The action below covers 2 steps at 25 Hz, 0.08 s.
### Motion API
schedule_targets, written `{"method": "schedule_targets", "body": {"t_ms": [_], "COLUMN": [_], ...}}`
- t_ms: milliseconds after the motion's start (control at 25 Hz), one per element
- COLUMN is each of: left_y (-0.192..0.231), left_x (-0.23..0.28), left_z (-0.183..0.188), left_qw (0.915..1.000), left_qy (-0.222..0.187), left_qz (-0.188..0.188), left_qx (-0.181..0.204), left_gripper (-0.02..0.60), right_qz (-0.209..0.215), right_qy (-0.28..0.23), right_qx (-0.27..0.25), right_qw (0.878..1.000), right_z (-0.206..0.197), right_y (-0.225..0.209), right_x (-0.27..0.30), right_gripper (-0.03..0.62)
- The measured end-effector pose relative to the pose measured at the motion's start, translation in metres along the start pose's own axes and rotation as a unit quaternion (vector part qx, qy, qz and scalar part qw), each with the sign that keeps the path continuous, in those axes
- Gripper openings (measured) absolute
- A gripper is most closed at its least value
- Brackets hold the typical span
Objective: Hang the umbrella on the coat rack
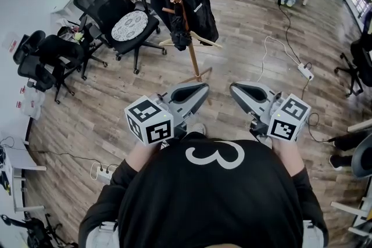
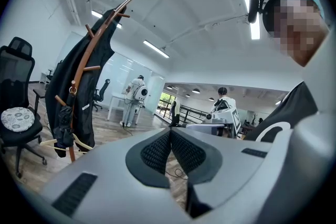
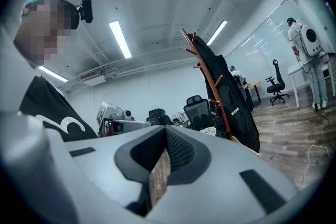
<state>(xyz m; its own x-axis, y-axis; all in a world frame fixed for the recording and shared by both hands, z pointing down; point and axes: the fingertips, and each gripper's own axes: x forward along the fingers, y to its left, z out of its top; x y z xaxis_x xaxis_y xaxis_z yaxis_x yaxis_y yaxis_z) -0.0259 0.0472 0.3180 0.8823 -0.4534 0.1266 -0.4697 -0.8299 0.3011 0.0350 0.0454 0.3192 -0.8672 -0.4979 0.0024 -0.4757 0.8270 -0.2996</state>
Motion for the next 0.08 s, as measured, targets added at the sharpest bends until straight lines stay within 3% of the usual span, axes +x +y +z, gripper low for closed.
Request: {"method": "schedule_targets", "body": {"t_ms": [80], "left_y": [0.0052], "left_x": [0.0004], "left_z": [0.0029], "left_qw": [1.0], "left_qy": [-0.001], "left_qz": [-0.001], "left_qx": [0.0], "left_gripper": [0.017], "right_qz": [-0.002], "right_qy": [0.001], "right_qx": [0.0], "right_qw": [1.0], "right_z": [0.002], "right_y": [-0.0029], "right_x": [0.004], "right_gripper": [0.026]}}
